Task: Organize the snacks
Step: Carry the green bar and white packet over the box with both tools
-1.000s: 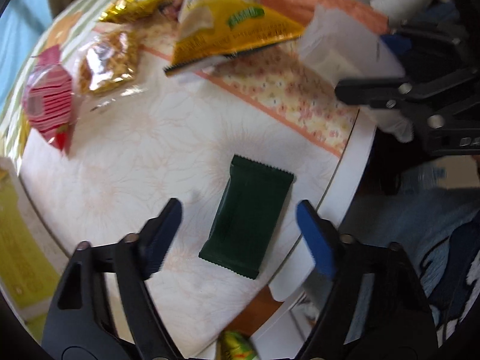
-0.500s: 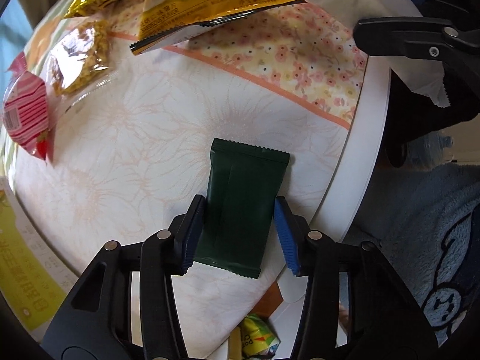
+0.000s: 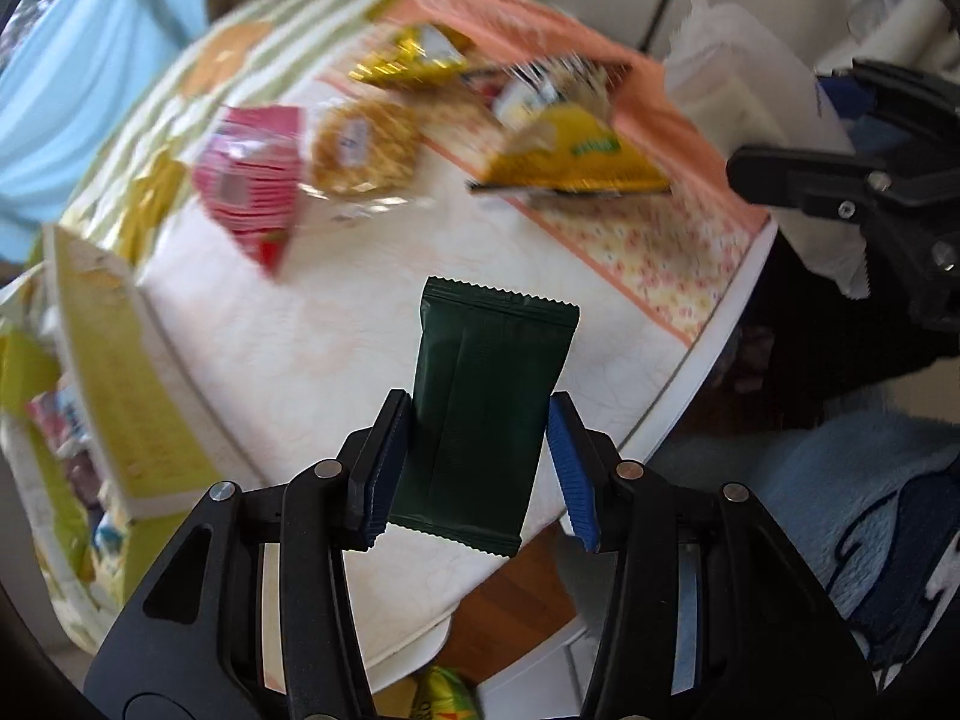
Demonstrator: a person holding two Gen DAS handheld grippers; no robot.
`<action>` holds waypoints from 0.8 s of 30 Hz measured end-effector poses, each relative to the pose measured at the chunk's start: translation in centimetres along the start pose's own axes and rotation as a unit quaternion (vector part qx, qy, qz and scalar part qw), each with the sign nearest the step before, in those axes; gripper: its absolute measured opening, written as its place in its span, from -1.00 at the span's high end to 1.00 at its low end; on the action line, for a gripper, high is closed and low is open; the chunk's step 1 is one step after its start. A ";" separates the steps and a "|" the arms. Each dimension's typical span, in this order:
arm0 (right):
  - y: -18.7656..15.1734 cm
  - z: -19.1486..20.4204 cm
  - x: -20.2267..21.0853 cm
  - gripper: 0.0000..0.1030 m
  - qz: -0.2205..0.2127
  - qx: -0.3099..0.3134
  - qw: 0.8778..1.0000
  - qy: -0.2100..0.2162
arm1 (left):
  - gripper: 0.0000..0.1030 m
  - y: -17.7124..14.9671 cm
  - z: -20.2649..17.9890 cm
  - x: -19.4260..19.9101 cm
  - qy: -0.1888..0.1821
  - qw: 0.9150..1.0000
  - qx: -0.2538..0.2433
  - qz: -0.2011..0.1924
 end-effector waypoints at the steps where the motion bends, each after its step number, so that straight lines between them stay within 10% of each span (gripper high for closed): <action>1: 0.6 0.4 0.4 -0.11 -0.008 0.006 1.000 0.003 | 0.17 -0.1 0.4 1.6 0.004 1.000 0.014 -0.014; 14: 10.8 12.0 4.4 -0.11 -0.086 0.056 0.992 0.072 | 0.17 -4.5 11.8 14.6 0.037 0.982 0.126 -0.137; 24: 16.2 23.2 3.3 -0.11 -0.087 0.065 0.989 0.101 | 0.17 -9.5 24.4 16.3 0.032 0.964 0.215 -0.156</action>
Point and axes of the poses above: each gripper's, at about its wrist camera, not at the fingertips, and x roughly against the way its jaws point, z to its left, y to its top, the point moved 1 cm from there along -x, roughly the way its jaws point, and after that the axes turned 13 degrees about -y, right-handed, at the moved point
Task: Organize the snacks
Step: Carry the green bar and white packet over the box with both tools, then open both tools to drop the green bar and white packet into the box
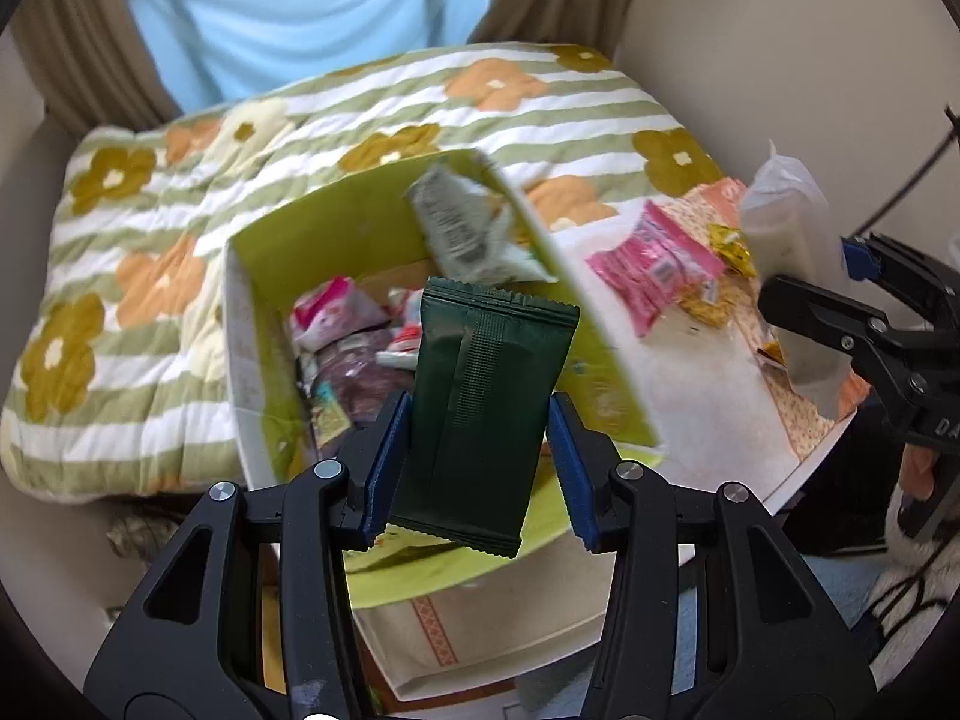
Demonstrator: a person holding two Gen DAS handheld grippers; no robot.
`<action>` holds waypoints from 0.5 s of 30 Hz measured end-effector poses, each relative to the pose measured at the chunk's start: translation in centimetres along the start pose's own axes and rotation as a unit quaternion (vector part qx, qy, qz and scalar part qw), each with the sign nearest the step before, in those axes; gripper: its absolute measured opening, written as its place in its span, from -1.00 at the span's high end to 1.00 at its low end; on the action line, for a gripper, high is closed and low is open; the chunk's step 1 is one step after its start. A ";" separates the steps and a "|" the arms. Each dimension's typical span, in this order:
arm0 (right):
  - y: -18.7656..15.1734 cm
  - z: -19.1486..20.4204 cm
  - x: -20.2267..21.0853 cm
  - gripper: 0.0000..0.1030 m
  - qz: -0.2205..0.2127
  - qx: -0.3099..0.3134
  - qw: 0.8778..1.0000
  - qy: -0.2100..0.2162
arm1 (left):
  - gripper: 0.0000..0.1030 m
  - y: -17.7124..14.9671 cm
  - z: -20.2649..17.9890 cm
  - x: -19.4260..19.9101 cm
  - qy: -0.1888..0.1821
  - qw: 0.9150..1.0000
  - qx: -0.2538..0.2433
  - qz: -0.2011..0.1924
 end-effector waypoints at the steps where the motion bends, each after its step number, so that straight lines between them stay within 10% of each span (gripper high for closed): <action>1: 0.4 1.0 -0.7 -0.11 0.004 -0.003 1.000 0.000 | 0.17 0.0 1.2 -0.4 -0.001 1.000 0.009 0.001; 12: 1.6 5.7 -5.7 -0.11 0.048 -0.003 0.999 0.008 | 0.16 -0.4 8.7 -5.1 -0.020 0.995 0.098 0.020; 14: 1.7 6.1 -6.3 -0.11 0.053 0.004 0.999 0.009 | -0.06 -0.5 8.9 -5.7 -0.018 0.994 0.105 0.029; 15: 1.8 6.2 -6.7 -0.11 0.056 0.006 0.998 0.010 | -0.58 -0.6 9.0 -5.9 -0.010 0.994 0.109 0.030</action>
Point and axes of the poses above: each gripper's, at about its wrist camera, not at the fingertips, and x roughly against the way its jaws point, z to its left, y to its top, the point moved 1 cm from there along -x, roughly the way its jaws point, and after that the axes turned 13 degrees about -y, right-handed, at the moved point
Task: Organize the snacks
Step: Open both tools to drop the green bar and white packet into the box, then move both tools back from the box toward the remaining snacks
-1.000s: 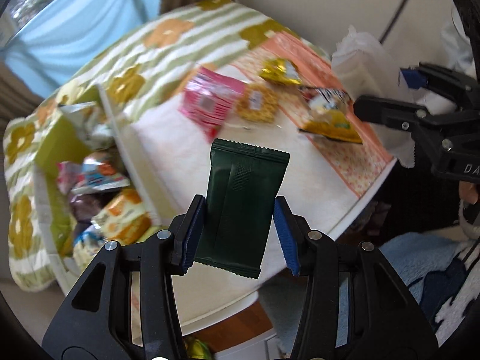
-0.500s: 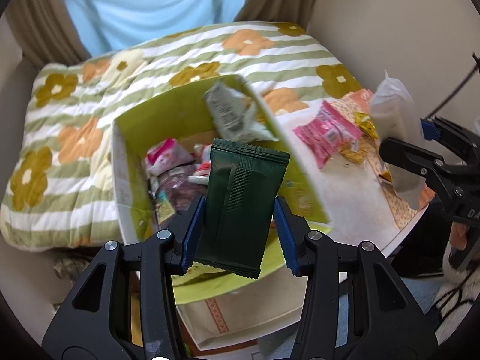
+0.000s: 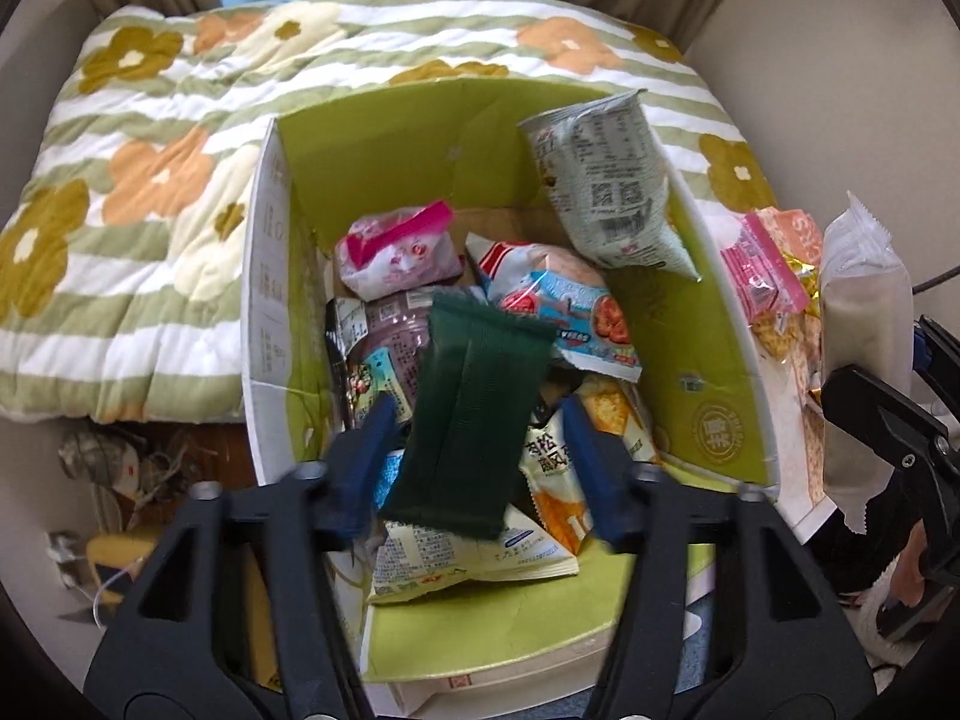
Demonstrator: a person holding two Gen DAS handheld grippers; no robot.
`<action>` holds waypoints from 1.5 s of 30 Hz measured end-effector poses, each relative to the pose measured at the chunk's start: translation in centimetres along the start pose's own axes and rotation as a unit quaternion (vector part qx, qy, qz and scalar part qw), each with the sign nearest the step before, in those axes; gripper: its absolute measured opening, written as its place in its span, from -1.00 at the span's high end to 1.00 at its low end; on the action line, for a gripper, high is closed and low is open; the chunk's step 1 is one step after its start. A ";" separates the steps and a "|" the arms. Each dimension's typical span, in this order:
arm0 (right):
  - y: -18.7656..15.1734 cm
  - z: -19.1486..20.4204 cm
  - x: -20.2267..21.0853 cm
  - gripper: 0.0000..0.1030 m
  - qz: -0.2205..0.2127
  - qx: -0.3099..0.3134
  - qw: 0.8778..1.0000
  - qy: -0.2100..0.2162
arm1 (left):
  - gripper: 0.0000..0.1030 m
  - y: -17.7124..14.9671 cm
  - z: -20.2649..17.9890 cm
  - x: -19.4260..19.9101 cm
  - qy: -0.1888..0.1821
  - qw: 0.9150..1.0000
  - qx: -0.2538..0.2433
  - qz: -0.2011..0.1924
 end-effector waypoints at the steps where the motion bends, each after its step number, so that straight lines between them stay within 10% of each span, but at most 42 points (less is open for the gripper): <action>1: 0.1 0.0 -0.4 -0.11 0.004 0.002 1.000 0.004 | -0.98 -0.2 0.0 0.2 0.007 1.000 0.001 -0.006; 13: -0.4 0.9 -3.4 -0.18 0.038 0.009 0.999 0.035 | -0.99 -5.3 0.8 5.3 0.079 0.989 0.073 -0.104; 17: -0.3 1.1 -2.6 -0.86 0.015 0.005 0.999 0.047 | -0.99 -6.0 1.2 6.1 0.069 0.987 0.086 -0.114; 30: -2.8 1.3 -0.4 -0.89 0.004 0.006 1.000 0.008 | -0.99 -7.7 -0.1 6.9 0.108 0.985 0.039 -0.131; 45: -5.8 -4.1 4.7 -0.89 -0.029 -0.083 0.994 -0.063 | -0.99 -6.2 -6.6 4.6 0.026 0.991 -0.046 -0.124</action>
Point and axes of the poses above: each gripper's, at about its wrist camera, not at the fingertips, and x roughly against the way its jaws point, z to its left, y to its top, the point moved 1 cm from there along -x, roughly the way its jaws point, and after that the axes turned 13 degrees about -y, right-handed, at the moved point
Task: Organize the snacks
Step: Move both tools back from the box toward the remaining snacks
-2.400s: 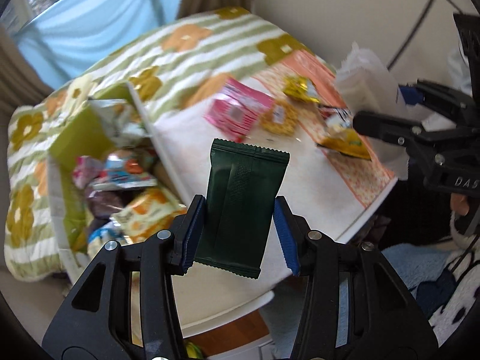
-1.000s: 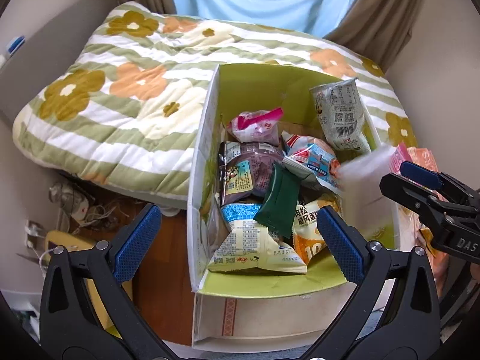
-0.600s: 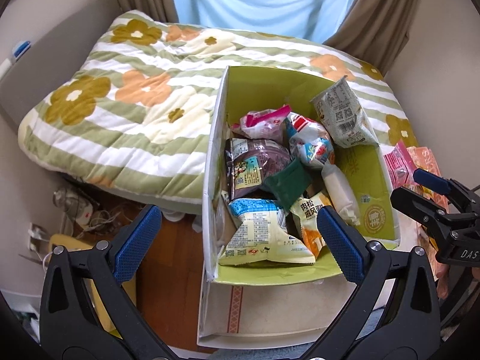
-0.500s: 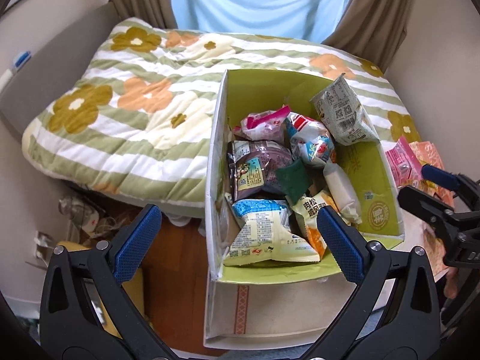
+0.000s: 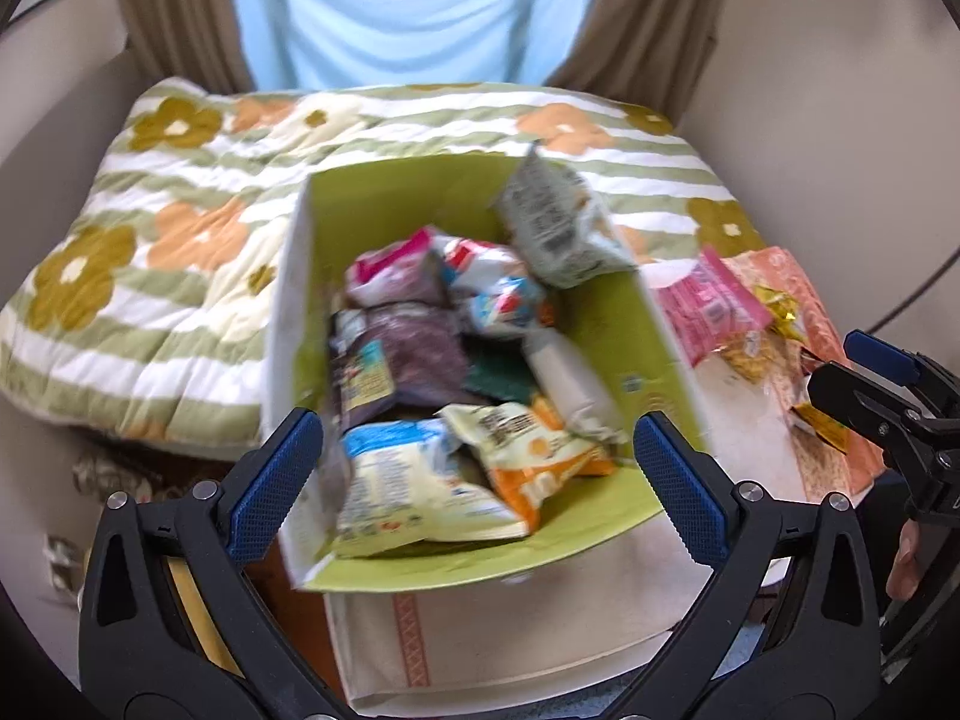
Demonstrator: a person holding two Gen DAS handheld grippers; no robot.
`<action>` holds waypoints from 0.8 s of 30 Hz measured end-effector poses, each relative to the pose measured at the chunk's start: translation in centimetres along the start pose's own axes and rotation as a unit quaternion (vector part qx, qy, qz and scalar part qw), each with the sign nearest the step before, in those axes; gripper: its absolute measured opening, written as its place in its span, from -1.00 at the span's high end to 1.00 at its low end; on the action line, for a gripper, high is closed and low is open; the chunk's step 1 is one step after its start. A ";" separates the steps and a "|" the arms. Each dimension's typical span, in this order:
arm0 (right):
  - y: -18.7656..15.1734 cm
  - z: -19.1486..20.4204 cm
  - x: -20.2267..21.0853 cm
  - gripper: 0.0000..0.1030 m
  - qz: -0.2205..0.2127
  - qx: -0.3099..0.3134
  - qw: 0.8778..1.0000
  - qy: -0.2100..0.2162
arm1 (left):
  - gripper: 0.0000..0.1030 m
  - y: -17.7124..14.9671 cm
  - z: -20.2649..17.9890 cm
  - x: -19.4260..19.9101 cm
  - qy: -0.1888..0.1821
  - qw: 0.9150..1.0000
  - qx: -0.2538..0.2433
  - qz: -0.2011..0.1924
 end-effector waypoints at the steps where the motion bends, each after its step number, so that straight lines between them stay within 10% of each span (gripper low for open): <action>1: 0.0 -1.0 0.3 -0.89 -0.002 -0.008 1.000 -0.007 | -0.99 0.3 -0.9 -0.3 -0.006 1.000 -0.009 0.000; 10: 1.9 -10.6 2.4 -0.89 -0.024 -0.055 0.997 -0.057 | -0.99 3.5 -10.5 -4.3 -0.066 0.996 -0.057 0.009; 24: 4.7 -25.1 -4.2 -0.89 0.020 -0.083 0.993 -0.076 | -0.99 9.7 -19.3 -18.1 -0.071 0.994 0.049 0.066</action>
Point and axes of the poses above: each gripper's, at about its wrist camera, not at the fingertips, and x roughly against the way its jaws point, z to its left, y to its top, the point moved 1 cm from there along -x, roughly the way its jaws point, and after that the axes turned 13 degrees about -y, right-handed, at the moved point
